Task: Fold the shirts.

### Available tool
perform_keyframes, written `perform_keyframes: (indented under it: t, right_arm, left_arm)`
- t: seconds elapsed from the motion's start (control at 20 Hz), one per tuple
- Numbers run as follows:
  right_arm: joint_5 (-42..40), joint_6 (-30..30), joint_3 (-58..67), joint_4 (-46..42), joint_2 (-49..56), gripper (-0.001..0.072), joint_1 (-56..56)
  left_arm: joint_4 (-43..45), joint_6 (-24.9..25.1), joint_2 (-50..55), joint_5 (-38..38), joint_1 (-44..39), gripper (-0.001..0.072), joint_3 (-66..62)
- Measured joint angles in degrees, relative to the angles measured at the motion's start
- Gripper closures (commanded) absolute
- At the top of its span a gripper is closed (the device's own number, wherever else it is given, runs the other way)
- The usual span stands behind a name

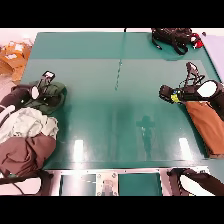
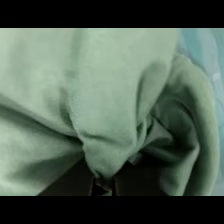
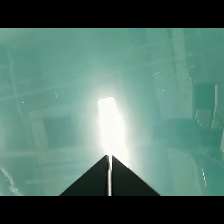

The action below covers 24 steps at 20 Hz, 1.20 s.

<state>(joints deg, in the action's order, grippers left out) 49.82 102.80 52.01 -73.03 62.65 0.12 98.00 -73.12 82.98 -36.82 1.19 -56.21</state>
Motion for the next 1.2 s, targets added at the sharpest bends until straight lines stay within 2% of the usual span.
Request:
perform_keyframes:
  t: [0.15,0.3,0.5,0.7,0.75,0.8,0.85,0.9,1.0,1.05,1.1,1.15,1.2]
  right_arm:
    - [0.3,0.0,0.1,0.0,0.0,0.0699,-0.3]
    - [2.6,-1.1,1.4,0.0,0.0,0.0699,-2.1]
    - [7.2,-3.4,3.9,0.0,0.0,0.0699,-5.8]
    - [10.6,-5.1,5.3,0.0,0.0,0.0699,-8.8]
    - [11.3,-5.3,5.4,0.0,0.0,0.0699,-9.2]
    - [12.0,-5.5,5.5,0.0,0.0,0.0687,-9.5]
    - [12.8,-5.6,5.6,0.0,0.0,0.0556,-9.6]
    - [13.3,-5.7,5.6,0.0,0.0,0.0459,-9.8]
    - [14.6,-5.8,5.7,0.0,0.0,0.0403,-10.2]
    - [15.2,-5.9,5.7,0.0,0.0,0.0309,-10.5]
    - [15.6,-5.9,5.7,0.0,0.0,0.0279,-10.8]
    - [16.1,-6.0,5.8,0.1,0.0,0.0279,-11.4]
    - [16.4,-6.4,5.8,0.2,0.2,0.0279,-12.0]
  left_arm:
    - [-1.7,0.6,0.0,-6.2,-1.7,0.0684,-7.5]
    - [-5.6,1.0,-2.6,-13.5,-7.1,0.0684,-16.4]
    - [-15.3,1.5,-5.5,-20.3,-18.6,0.0683,-25.3]
    - [-25.0,1.4,-4.0,-21.9,-31.9,0.0681,-28.5]
    - [-26.7,1.4,-2.8,-22.0,-34.4,0.0633,-28.8]
    - [-28.5,1.3,-1.2,-22.0,-36.8,0.0278,-29.1]
    - [-30.2,1.2,0.4,-22.5,-38.6,0.0089,-29.3]
    - [-31.7,0.7,1.9,-22.6,-39.7,0.0092,-29.4]
    - [-33.6,-0.4,3.8,-24.1,-40.7,0.0091,-29.6]
    - [-34.1,-0.8,4.3,-25.2,-40.3,0.009,-30.0]
    - [-34.6,-1.4,4.7,-27.3,-39.5,0.0067,-30.5]
    - [-34.9,-2.3,5.0,-29.7,-38.1,-0.0013,-31.0]
    - [-35.1,-3.5,5.1,-32.3,-36.7,-0.0013,-31.3]
